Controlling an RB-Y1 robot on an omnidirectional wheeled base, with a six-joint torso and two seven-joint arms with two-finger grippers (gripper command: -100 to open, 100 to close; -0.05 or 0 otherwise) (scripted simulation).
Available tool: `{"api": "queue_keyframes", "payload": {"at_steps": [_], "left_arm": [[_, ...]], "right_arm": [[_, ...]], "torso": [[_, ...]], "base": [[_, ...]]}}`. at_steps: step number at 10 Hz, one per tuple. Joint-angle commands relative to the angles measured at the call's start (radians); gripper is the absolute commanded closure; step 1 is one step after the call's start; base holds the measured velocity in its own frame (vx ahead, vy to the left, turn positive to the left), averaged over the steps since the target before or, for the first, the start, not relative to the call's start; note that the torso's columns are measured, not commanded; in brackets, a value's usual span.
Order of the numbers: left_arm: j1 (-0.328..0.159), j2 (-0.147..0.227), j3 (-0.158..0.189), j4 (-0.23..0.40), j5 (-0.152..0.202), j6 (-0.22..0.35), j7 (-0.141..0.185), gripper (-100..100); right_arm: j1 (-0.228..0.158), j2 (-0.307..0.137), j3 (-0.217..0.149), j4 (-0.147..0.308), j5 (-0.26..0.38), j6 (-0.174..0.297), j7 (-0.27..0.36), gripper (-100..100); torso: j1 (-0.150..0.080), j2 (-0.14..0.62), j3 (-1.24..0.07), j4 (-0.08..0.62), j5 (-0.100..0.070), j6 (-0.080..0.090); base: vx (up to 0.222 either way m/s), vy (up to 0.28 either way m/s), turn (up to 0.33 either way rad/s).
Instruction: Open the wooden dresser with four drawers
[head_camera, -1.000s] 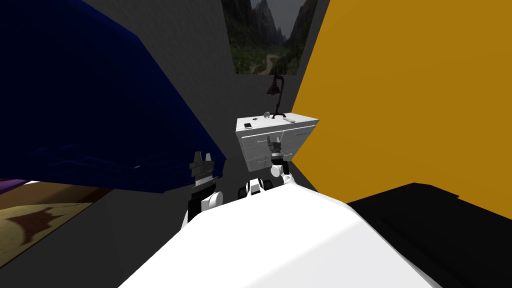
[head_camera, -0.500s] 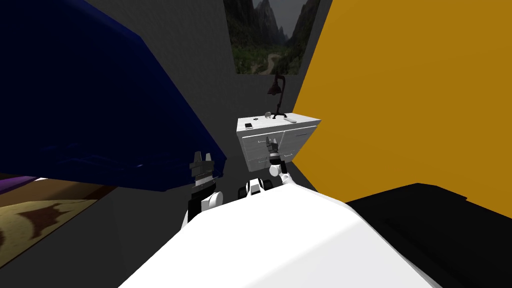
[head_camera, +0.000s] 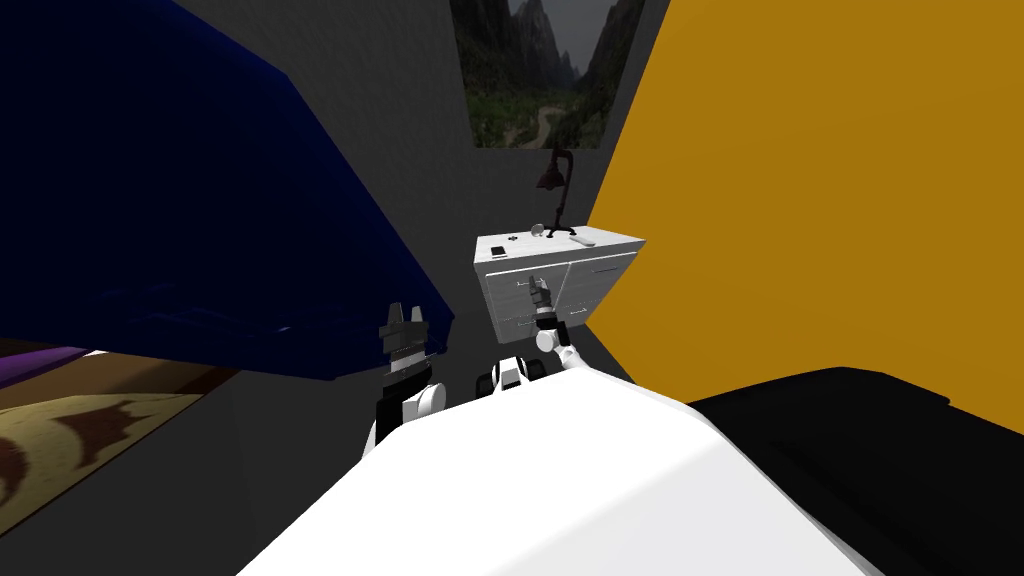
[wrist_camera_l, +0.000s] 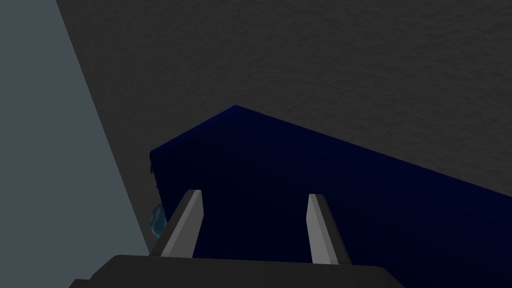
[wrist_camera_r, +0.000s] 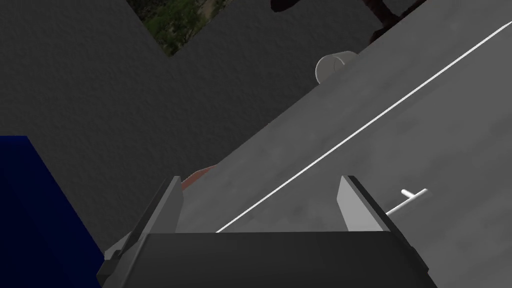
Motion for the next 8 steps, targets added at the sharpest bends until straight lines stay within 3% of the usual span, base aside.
{"api": "queue_keyframes", "payload": {"at_steps": [1,2,3,8], "left_arm": [[0.000,0.000,0.000,0.000,0.000,0.000,0.000,0],[0.000,0.000,0.000,0.000,0.000,0.000,0.000,0],[0.000,0.000,0.000,0.000,0.000,0.000,0.000,0],[0.000,0.000,0.000,0.000,0.000,0.000,0.000,0]], "right_arm": [[-0.023,-0.011,0.017,0.040,-0.042,-0.001,-0.078,-100],[-0.041,-0.016,0.034,0.071,-0.077,-0.002,-0.109,-100],[-0.041,-0.016,0.034,0.071,-0.077,-0.002,-0.134,-100],[-0.090,-0.034,0.081,0.156,-0.172,-0.003,-0.270,-100]], "torso": [[0.000,0.000,0.000,0.000,0.000,0.000],[0.000,0.000,0.000,0.000,0.000,0.000],[0.000,0.000,0.000,0.000,0.000,0.000],[0.000,0.000,0.000,0.000,0.000,0.000]], "base": [[0.007,-0.005,0.021],[0.007,-0.004,0.031],[0.007,-0.004,0.023],[0.007,-0.005,0.031]]}}
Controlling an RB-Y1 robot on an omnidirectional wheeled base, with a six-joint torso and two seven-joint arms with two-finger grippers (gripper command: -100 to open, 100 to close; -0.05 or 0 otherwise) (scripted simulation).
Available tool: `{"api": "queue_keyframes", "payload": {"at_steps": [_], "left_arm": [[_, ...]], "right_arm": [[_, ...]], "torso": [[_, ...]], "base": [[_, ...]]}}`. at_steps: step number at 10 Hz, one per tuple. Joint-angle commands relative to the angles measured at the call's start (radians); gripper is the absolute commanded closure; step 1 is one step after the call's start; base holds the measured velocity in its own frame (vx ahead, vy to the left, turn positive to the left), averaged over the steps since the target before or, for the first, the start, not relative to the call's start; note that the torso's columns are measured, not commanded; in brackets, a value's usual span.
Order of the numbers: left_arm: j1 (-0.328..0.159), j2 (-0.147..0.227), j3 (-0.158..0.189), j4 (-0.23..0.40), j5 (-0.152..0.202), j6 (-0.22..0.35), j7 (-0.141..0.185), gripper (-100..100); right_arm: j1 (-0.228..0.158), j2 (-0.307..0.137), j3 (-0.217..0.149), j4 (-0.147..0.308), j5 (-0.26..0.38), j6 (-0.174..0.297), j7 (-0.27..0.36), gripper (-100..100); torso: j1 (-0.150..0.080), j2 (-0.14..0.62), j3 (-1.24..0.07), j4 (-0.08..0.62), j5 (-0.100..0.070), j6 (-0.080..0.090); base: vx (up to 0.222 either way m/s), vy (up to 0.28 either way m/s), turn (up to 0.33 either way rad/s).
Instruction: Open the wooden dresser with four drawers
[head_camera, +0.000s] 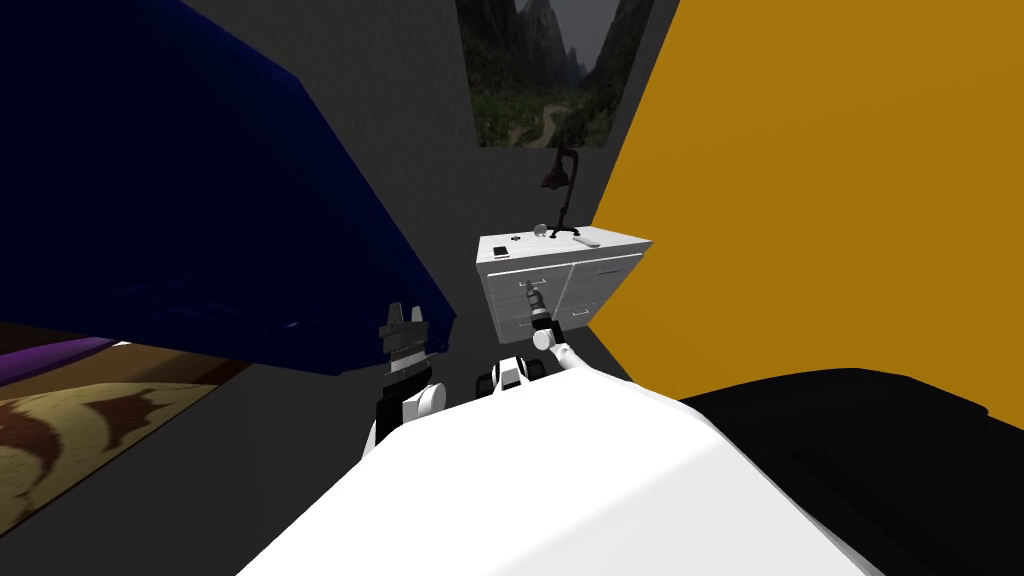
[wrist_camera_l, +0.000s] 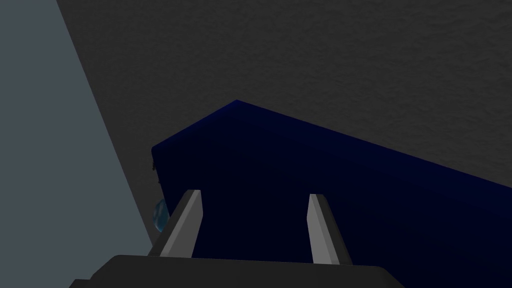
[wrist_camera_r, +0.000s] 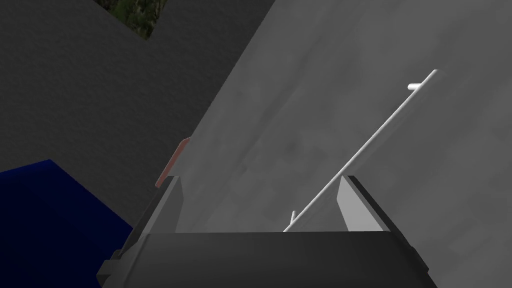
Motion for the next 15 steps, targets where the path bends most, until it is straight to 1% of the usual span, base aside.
{"api": "queue_keyframes", "payload": {"at_steps": [1,2,3,5,6,8,10,12,13,14,15], "left_arm": [[0.000,0.000,0.000,0.000,0.000,0.000,0.000,0],[0.000,0.000,0.000,0.000,0.000,0.000,0.000,0],[0.000,0.000,0.000,0.000,0.000,0.000,0.000,0],[0.000,0.000,0.000,0.000,0.000,0.000,0.000,0],[0.000,0.000,0.000,0.000,0.000,0.000,0.000,0],[0.000,0.000,0.000,0.000,0.000,0.000,0.000,0],[0.000,0.000,0.000,0.000,0.000,0.000,0.000,0],[0.000,0.000,0.000,0.000,0.000,0.000,0.000,0],[0.000,0.000,0.000,0.000,0.000,0.000,0.000,0],[0.000,0.000,0.000,0.000,0.000,0.000,0.000,0],[0.000,0.000,0.000,0.000,0.000,0.000,0.000,0]], "right_arm": [[-0.017,-0.008,0.017,0.031,-0.035,-0.001,-0.066,-100],[-0.031,-0.014,0.031,0.055,-0.063,-0.001,-0.098,-100],[-0.031,-0.014,0.031,0.055,-0.063,-0.001,-0.110,-100],[-0.057,-0.027,0.056,0.099,-0.113,-0.002,-0.180,-100],[-0.057,-0.027,0.056,0.099,-0.113,-0.002,-0.190,-100],[-0.077,-0.039,0.076,0.132,-0.153,-0.004,-0.252,-100],[-0.092,-0.050,0.090,0.155,-0.183,-0.005,-0.302,-100],[-0.101,-0.059,0.100,0.170,-0.203,-0.006,-0.334,-100],[-0.100,-0.055,0.098,0.169,-0.195,-0.007,-0.323,-100],[-0.118,-0.048,0.078,0.164,-0.214,0.024,-0.304,-100],[-0.126,-0.045,0.070,0.161,-0.222,0.038,-0.294,-100]], "torso": [[0.000,0.000,0.000,0.000,0.000,0.000],[0.000,0.000,0.000,0.000,0.000,0.000],[0.000,0.000,0.000,0.000,0.000,0.000],[0.000,0.000,0.000,0.000,0.000,0.000],[0.000,0.000,0.000,0.000,0.000,0.000],[0.000,0.000,0.000,0.000,0.000,0.000],[0.000,0.000,0.000,0.000,0.000,0.000],[0.000,0.000,0.000,0.000,0.000,0.000],[0.000,0.000,0.000,0.000,0.000,0.000],[0.000,0.000,0.000,0.000,0.000,0.000],[0.000,-0.002,-0.001,0.000,0.000,0.000]], "base": [[0.006,-0.004,0.018],[0.007,-0.003,0.034],[0.006,-0.003,0.016],[0.007,-0.004,0.034],[0.007,-0.006,0.017],[0.006,-0.005,0.025],[0.006,-0.005,0.032],[0.006,-0.003,0.018],[0.000,0.000,0.000],[0.038,-0.004,-0.053],[0.081,0.003,-0.047]]}}
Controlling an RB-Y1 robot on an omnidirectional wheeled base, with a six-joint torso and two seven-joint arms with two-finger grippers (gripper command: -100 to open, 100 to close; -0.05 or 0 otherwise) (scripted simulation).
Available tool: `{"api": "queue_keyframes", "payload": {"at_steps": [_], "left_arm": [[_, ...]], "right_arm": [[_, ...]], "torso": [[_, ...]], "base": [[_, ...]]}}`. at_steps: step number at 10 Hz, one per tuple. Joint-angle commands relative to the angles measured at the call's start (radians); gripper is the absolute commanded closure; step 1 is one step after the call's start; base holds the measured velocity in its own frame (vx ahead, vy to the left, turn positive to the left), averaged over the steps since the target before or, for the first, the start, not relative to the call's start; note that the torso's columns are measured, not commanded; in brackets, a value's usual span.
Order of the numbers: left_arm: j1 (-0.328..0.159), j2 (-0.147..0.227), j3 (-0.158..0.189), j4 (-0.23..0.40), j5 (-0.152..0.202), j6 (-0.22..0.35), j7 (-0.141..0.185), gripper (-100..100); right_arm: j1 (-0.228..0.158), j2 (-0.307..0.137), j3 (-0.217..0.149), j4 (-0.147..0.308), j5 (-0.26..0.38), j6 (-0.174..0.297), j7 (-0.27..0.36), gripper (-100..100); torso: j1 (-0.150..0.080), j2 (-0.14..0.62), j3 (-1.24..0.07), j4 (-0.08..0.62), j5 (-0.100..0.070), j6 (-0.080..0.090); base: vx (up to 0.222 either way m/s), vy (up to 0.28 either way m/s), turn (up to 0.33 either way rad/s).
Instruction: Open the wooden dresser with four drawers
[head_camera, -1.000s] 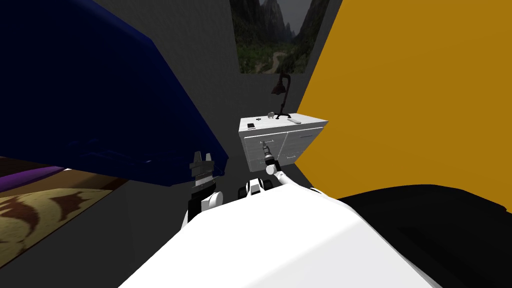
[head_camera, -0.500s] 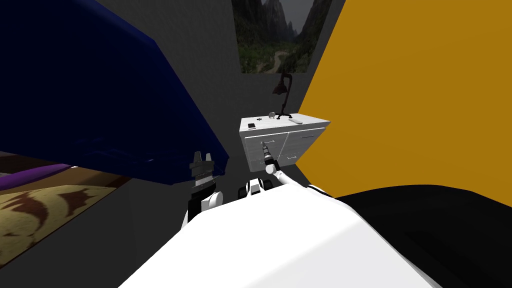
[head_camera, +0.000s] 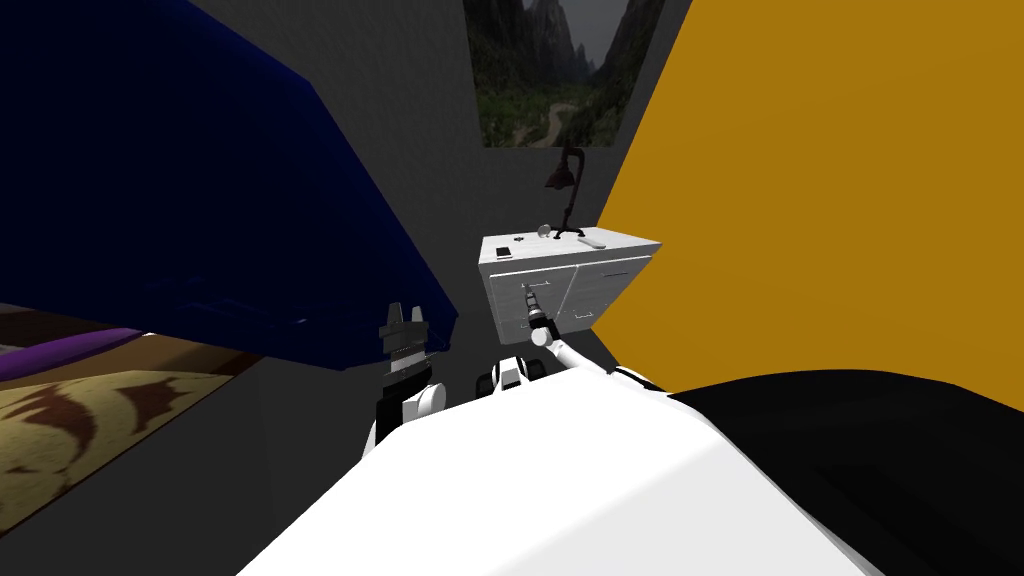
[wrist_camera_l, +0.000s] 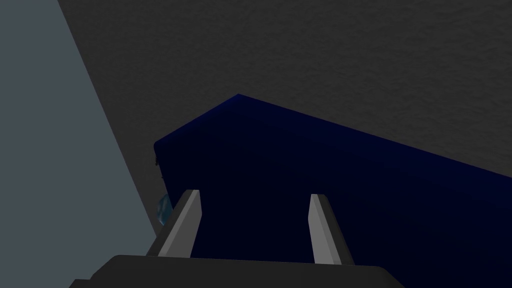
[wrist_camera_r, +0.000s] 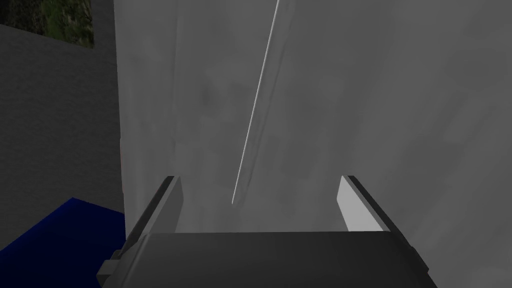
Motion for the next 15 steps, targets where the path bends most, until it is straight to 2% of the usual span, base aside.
{"api": "queue_keyframes", "payload": {"at_steps": [1,2,3,4,9,10,11,12,13,15], "left_arm": [[0.000,0.000,0.000,0.000,0.000,0.000,0.000,0],[0.000,0.000,0.000,0.000,0.000,0.000,0.000,0],[0.000,0.000,0.000,0.000,0.000,0.000,0.000,0],[0.000,0.000,0.000,0.000,0.000,0.000,0.000,0],[0.000,0.000,0.000,0.000,0.000,0.000,0.000,0],[0.000,0.000,0.000,0.000,0.000,0.000,0.000,0],[0.000,0.000,0.000,0.000,0.000,0.000,0.000,0],[0.000,0.000,0.000,0.000,0.000,0.000,0.000,0],[0.000,0.000,0.000,0.000,0.000,0.000,0.000,0],[0.000,0.000,0.000,0.000,0.000,0.000,0.000,0]], "right_arm": [[-0.015,0.003,-0.010,0.005,-0.008,0.016,0.008,-100],[0.004,-0.003,0.008,0.007,0.008,-0.010,-0.009,100],[-0.005,-0.003,-0.003,0.004,-0.002,0.008,0.001,100],[-0.012,0.001,-0.008,-0.015,-0.027,0.018,-0.004,-100],[-0.020,0.012,-0.031,-0.051,-0.113,0.071,-0.005,-100],[-0.019,0.010,-0.028,-0.047,-0.101,0.062,-0.005,-100],[-0.036,0.016,-0.048,-0.052,-0.127,0.094,0.019,-100],[-0.025,0.013,-0.041,-0.056,-0.119,0.080,0.010,-100],[-0.026,0.014,-0.043,-0.057,-0.121,0.085,0.015,100],[-0.027,0.014,-0.043,-0.065,-0.126,0.093,0.022,100]], "torso": [[0.000,-0.002,-0.001,-0.001,0.000,0.000],[0.000,0.001,0.001,0.000,0.000,0.000],[0.000,0.006,0.004,0.001,0.000,0.000],[-0.003,-0.001,0.000,-0.004,-0.002,0.000],[0.000,0.002,0.001,0.001,0.000,0.000],[0.000,0.003,0.002,0.001,0.000,0.000],[0.001,0.002,0.001,0.000,0.000,0.000],[0.001,-0.001,0.000,0.000,0.000,0.000],[0.000,0.001,0.000,0.000,0.000,0.000],[0.000,0.009,0.005,0.001,0.000,0.000]], "base": [[0.041,0.003,-0.004],[-0.041,-0.004,0.078],[-0.025,-0.003,0.019],[-0.021,-0.001,-0.046],[-0.004,-0.013,-0.055],[-0.002,-0.006,-0.009],[0.047,0.003,-0.064],[0.030,0.004,-0.017],[0.000,0.000,0.000],[-0.140,0.010,-0.039]]}}
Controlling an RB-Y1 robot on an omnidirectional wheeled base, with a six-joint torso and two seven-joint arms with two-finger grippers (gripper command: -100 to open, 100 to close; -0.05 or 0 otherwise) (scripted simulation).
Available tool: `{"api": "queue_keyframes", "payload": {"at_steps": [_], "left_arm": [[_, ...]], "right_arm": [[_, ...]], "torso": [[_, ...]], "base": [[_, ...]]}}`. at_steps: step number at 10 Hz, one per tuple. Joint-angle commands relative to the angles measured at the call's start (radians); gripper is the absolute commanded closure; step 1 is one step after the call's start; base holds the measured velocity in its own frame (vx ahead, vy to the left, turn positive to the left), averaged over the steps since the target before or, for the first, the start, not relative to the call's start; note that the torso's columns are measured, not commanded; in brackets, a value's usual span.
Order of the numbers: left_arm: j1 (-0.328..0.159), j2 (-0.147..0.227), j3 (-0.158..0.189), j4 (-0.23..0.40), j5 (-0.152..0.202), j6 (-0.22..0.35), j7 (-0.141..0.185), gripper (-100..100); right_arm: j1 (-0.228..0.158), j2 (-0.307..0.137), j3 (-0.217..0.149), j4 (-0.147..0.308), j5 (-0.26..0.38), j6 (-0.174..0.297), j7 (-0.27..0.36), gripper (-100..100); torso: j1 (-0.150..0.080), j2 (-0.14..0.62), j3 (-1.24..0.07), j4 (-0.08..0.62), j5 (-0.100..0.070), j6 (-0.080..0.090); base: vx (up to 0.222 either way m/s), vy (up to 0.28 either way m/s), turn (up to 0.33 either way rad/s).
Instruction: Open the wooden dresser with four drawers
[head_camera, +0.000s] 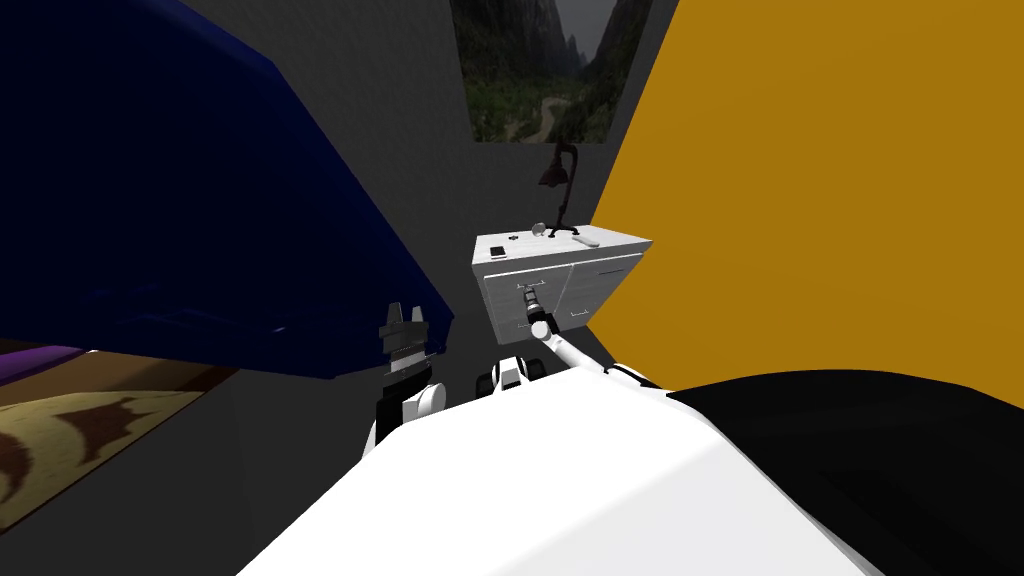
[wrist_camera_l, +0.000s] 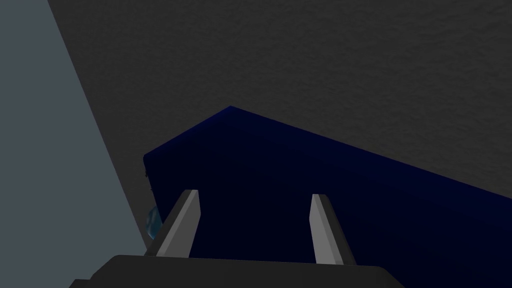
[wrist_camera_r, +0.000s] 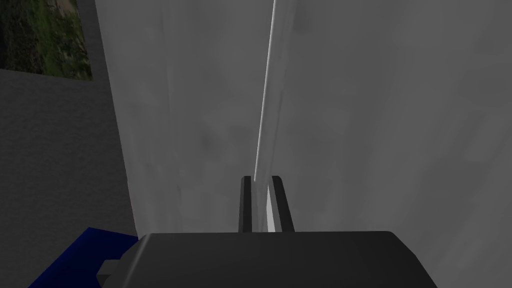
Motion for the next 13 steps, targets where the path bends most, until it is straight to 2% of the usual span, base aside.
{"api": "queue_keyframes", "payload": {"at_steps": [1,4,5,6,8,10,13], "left_arm": [[0.000,0.000,0.000,0.000,0.000,0.000,0.000,0],[0.000,0.000,0.000,0.000,0.000,0.000,0.000,0],[0.000,0.000,0.000,0.000,0.000,0.000,0.000,0],[0.000,0.000,0.000,0.000,0.000,0.000,0.000,0],[0.000,0.000,0.000,0.000,0.000,0.000,0.000,0],[0.000,0.000,0.000,0.000,0.000,0.000,0.000,0],[0.000,0.000,0.000,0.000,0.000,0.000,0.000,0]], "right_arm": [[0.000,0.000,0.000,-0.010,-0.007,0.011,0.010,100],[0.002,0.000,0.002,-0.010,-0.010,0.018,0.012,100],[0.006,0.031,-0.045,0.002,0.039,0.071,0.061,100],[0.006,0.031,-0.067,0.002,0.061,0.094,0.088,100],[0.006,0.031,-0.067,0.002,0.120,0.148,0.148,100],[0.006,0.031,-0.067,0.002,0.175,0.198,0.210,100],[0.006,0.031,-0.067,0.002,0.267,0.201,0.289,100]], "torso": [[0.000,0.001,0.001,0.000,0.000,0.000],[-0.001,-0.004,-0.002,0.003,0.001,0.001],[0.000,-0.009,-0.005,0.002,0.001,0.000],[-0.004,-0.008,-0.005,0.003,0.000,-0.003],[0.008,-0.007,-0.004,0.002,0.002,-0.007],[0.020,-0.007,-0.004,0.000,0.005,-0.012],[0.017,-0.009,-0.005,0.000,0.004,-0.015]], "base": [[-0.179,0.023,-0.040],[-0.168,0.001,-0.029],[-0.078,-0.134,0.307],[-0.055,-0.181,0.421],[-0.014,-0.094,0.291],[-0.003,-0.008,-0.006],[-0.001,0.011,-0.002]]}}
